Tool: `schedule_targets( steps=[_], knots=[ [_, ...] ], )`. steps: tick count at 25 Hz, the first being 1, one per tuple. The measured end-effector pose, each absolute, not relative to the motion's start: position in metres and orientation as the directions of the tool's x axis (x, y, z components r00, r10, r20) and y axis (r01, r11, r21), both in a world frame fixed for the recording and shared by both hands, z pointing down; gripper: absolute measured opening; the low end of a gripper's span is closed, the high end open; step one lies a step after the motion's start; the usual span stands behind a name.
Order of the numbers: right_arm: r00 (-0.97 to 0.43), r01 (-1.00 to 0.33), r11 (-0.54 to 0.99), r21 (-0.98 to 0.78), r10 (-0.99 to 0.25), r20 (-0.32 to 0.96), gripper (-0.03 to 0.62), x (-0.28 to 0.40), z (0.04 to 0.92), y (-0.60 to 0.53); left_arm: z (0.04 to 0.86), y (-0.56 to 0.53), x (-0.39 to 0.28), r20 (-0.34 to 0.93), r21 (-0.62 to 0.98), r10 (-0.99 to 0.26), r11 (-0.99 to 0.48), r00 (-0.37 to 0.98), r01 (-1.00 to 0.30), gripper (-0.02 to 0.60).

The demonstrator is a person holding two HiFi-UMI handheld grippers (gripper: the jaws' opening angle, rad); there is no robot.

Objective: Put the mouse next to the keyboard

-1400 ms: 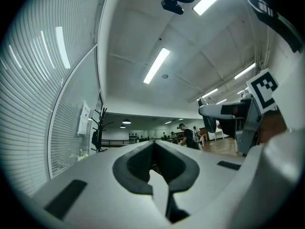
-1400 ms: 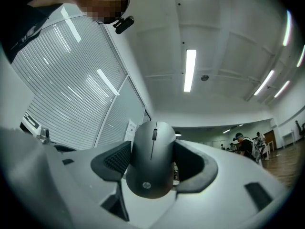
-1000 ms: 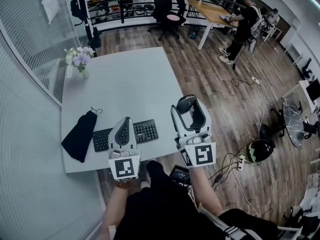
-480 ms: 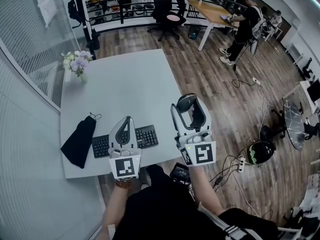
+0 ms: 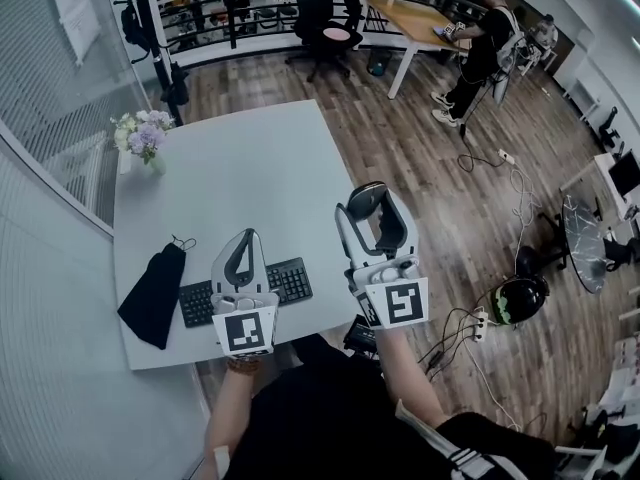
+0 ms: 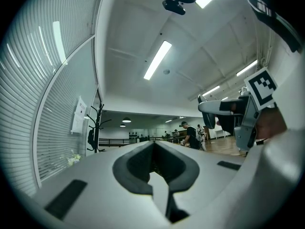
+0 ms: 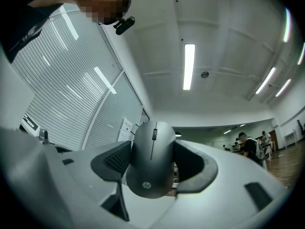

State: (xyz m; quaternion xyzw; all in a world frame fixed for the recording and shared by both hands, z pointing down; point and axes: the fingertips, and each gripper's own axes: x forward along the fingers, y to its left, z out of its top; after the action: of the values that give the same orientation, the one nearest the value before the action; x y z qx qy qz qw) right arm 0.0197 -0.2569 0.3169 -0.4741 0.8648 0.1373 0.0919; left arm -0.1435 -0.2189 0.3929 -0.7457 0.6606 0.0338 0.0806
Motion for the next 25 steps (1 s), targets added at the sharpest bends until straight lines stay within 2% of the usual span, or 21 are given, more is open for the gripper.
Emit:
schedule_targets(
  steps=[9,13,25],
  knots=[
    [-0.535,-0.845,0.508,0.167,-0.804,-0.261,0.285,0.020,0.321,-0.280,0.393,-0.244,-0.141,-0.170,-0.023,-0.977,-0.128,0.130,-0.991,0.011],
    [-0.532,-0.847,0.507,0.162,-0.810,-0.247,0.285,0.025,0.328,-0.287,0.404,-0.253,-0.137,-0.140,-0.074,-0.979,-0.137,0.147,-0.988,0.011],
    [-0.517,-0.856,0.500,0.131,-0.834,-0.193,0.285,0.033,0.355,-0.304,0.417,-0.267,-0.125,-0.105,-0.079,-0.978,-0.173,0.180,-0.982,0.011]
  ],
)
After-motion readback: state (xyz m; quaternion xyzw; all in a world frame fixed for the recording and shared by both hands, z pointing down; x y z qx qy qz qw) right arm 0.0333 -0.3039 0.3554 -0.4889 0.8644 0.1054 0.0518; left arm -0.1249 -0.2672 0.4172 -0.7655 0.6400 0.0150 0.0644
